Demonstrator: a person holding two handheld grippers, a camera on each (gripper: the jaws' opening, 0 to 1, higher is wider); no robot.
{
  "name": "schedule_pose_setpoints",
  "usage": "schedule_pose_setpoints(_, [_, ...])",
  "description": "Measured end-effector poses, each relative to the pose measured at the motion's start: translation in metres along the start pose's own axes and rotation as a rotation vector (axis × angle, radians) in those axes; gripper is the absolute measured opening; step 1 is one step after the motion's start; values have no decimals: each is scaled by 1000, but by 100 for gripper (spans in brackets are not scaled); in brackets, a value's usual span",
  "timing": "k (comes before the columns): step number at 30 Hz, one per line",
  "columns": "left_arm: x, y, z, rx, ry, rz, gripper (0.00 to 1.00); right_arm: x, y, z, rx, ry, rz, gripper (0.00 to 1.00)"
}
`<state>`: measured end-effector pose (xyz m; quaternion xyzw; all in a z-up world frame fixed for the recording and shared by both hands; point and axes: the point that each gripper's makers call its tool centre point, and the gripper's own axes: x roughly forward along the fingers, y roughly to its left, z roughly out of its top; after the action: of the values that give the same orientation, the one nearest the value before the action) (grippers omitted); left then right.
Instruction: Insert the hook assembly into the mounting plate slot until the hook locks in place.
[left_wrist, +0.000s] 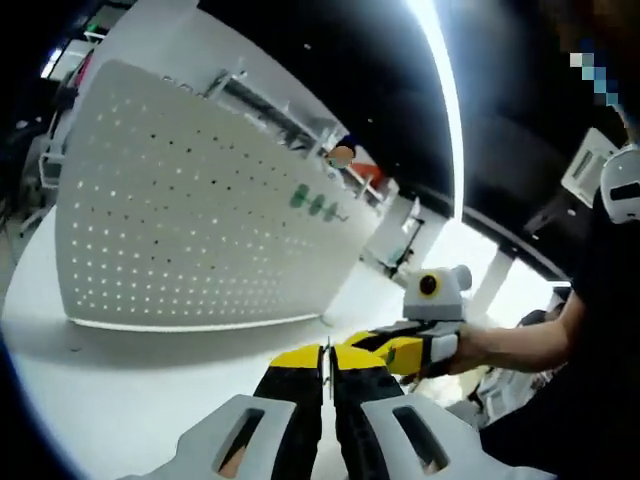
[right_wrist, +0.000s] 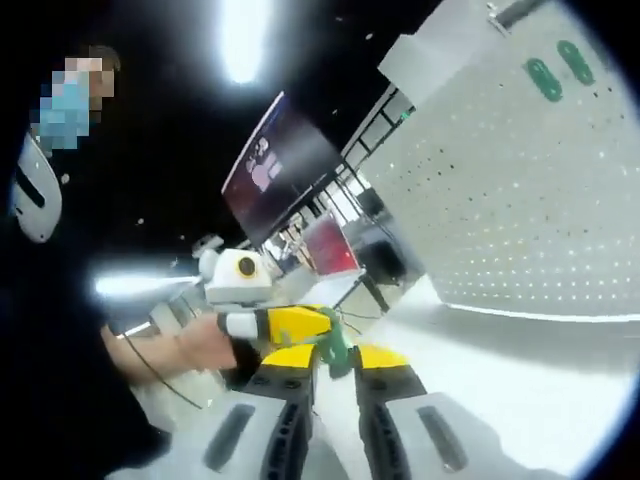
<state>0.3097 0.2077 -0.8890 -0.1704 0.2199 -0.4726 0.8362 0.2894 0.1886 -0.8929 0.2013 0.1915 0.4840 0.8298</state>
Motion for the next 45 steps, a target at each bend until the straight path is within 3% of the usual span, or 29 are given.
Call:
schedule_pose_setpoints(4, [-2,16,-6,15,39,88,1,1,-3,-8,-126,85,-64,16])
schedule_pose_setpoints(6, [-3,21,-8,3,42,115,1,4,2,-10,-197,103,-62,15])
schedule_pose_setpoints(9, [-4,29,-13,-7,55,163,1,8,6,-14,-199,119,-74,12])
schedule_pose_setpoints(18, [-5,39,-23,-31,80,238,1,20,5,-27,-359,222,-148,12])
schedule_pose_setpoints(27, [-5,39,-22,-57,69,265,1,29,-1,-22,-419,242,-205,12])
schedule_pose_setpoints(45, [4,25,-26,-87,55,219,1,30,-8,-20,-474,241,-230,3])
